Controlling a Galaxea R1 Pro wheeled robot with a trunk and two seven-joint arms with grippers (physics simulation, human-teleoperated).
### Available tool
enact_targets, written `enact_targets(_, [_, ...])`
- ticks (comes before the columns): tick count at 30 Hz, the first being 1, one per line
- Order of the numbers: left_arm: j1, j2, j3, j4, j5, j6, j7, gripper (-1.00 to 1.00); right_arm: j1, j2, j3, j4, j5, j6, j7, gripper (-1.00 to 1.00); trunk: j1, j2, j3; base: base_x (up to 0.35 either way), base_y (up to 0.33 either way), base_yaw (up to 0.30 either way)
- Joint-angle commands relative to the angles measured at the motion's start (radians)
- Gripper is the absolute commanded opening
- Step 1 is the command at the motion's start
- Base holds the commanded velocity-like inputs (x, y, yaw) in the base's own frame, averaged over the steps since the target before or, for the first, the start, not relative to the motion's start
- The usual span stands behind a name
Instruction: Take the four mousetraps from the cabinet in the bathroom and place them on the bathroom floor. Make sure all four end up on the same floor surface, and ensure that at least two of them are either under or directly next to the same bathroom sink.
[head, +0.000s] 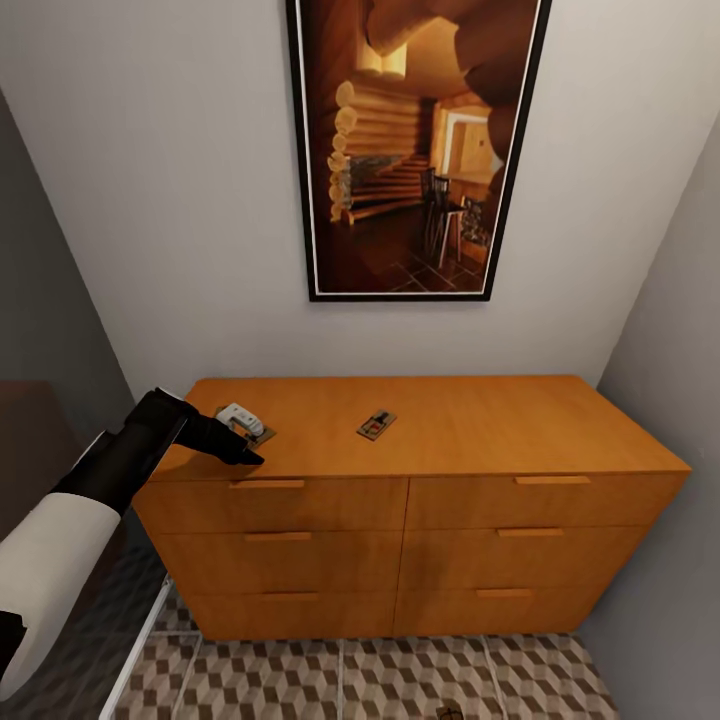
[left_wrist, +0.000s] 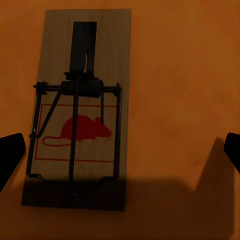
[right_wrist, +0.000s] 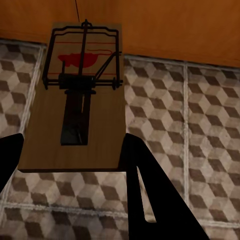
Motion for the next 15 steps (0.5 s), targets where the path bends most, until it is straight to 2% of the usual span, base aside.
enact_targets(1, [-0.001, 0.001, -0.001, -0.001, -0.010, 0.003, -0.009, 1.00, 0.000, 0.000, 0.001, 0.001, 0.008, -0.002, -0.007, -1.00, 0.000, -0.001, -0.002, 0.000, 0.000, 0.000])
enact_targets(15, [-0.001, 0.001, -0.002, 0.003, -0.010, 0.003, -0.009, 1.00, -0.001, 0.000, 0.001, 0.001, 0.008, -0.002, -0.007, -1.00, 0.000, -0.001, -0.010, 0.000, 0.000, 0.000])
